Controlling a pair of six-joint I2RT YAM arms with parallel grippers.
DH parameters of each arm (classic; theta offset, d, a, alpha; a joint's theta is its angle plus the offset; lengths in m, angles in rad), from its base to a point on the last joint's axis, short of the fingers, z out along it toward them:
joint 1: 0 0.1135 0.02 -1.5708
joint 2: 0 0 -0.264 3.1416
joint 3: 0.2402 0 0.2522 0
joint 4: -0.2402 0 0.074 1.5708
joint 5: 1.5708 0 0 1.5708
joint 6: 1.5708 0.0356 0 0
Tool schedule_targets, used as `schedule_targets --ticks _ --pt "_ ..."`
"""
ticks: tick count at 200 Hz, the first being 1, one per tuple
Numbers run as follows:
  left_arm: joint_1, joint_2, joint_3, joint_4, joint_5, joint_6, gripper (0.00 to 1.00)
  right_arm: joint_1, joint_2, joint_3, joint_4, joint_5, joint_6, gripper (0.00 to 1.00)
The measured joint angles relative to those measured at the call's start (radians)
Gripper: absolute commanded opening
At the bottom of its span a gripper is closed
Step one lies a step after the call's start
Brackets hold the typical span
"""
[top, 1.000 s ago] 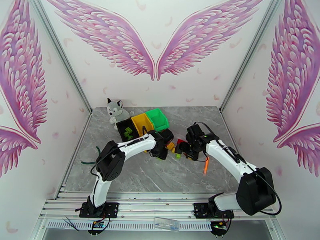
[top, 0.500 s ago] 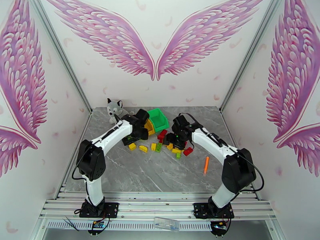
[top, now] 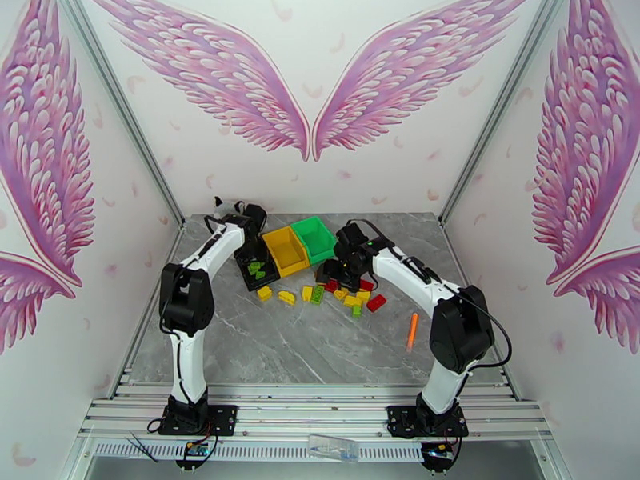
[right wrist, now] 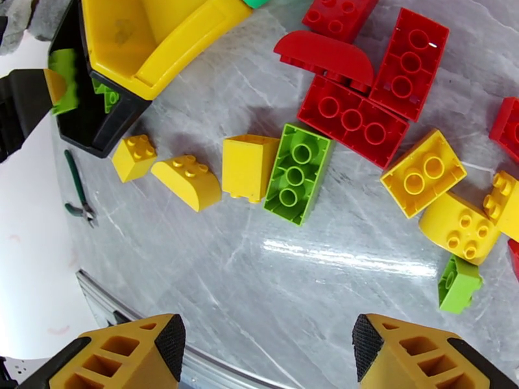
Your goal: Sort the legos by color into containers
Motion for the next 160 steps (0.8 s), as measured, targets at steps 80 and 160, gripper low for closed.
schedule_targets --ticks 80,160 --pt "-0.15 -0.063 -0.023 -0.007 -0.005 -0.01 0.68 -0.065 -0.026 -0.178 0.002 0.046 -0.003 0.7" --pt "-0.459 -0.116 -0.182 0.06 0.07 -0.097 0.73 -0.13 -0.214 -0.365 0.016 0.057 0.019 0.68"
